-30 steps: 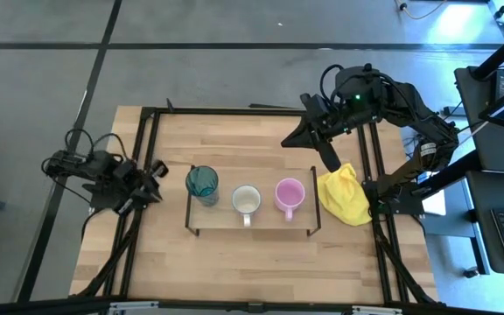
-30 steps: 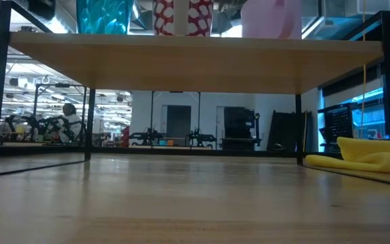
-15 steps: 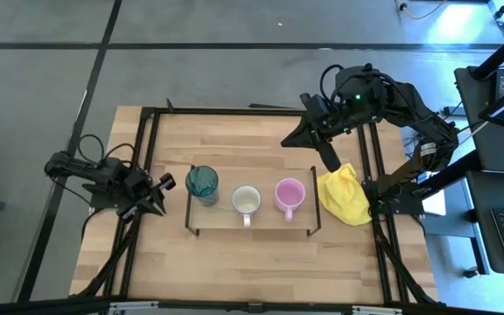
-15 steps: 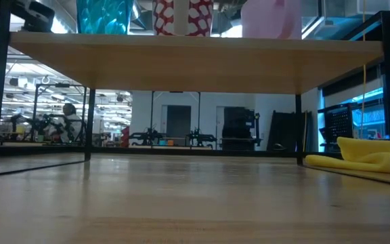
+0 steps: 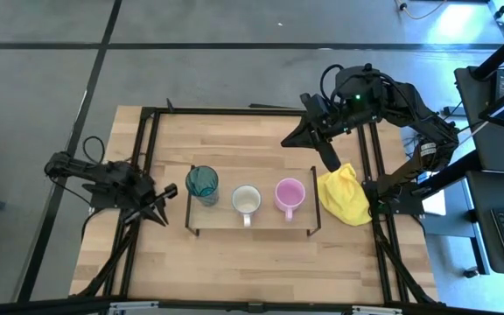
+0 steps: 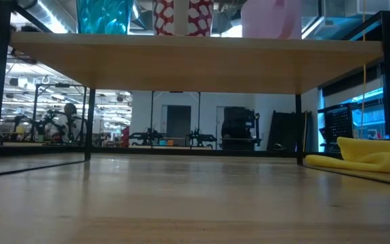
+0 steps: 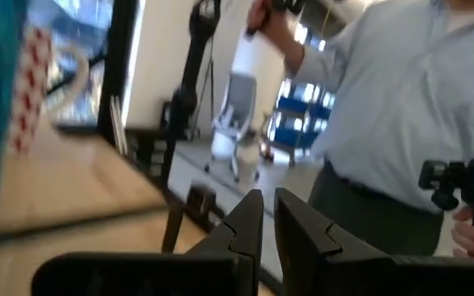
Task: Stack small to large cups/mugs on shelf
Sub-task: Return to Home Position
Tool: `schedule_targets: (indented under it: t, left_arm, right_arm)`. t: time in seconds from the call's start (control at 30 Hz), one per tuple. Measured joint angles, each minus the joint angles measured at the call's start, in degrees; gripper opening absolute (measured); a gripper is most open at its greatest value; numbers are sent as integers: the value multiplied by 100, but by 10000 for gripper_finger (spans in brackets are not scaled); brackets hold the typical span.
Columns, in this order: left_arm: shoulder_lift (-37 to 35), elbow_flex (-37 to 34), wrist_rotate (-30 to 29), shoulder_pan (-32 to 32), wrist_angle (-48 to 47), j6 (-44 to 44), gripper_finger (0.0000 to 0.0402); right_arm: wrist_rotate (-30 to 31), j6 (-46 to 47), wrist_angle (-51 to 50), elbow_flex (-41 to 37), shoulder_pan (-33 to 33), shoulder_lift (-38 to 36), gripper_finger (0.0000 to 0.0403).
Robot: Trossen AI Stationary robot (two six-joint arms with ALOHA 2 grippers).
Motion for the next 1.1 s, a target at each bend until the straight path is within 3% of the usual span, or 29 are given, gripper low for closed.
schedule_targets:
  t: [0.13, 0.3, 0.4, 0.63, 1.1]
  left_arm:
    - [40, 4, 50, 2, -372, 164, 27]
    - [204, 7, 179, 2, -380, 1417, 27]
    - [377, 7, 166, 0, -380, 1681, 27]
    - [854, 9, 108, 0, -387, 1399, 27]
    - [868, 9, 106, 1, -386, 1366, 27]
  right_arm:
    - [2, 14, 0, 0, 0, 0, 13]
    - [2, 15, -1, 0, 0, 0, 13]
    - [4, 16, -2, 0, -1, 0, 13]
    - [2, 143, -46, 0, 0, 0, 13]
    - [-123, 18, -133, 0, -1, 0, 13]
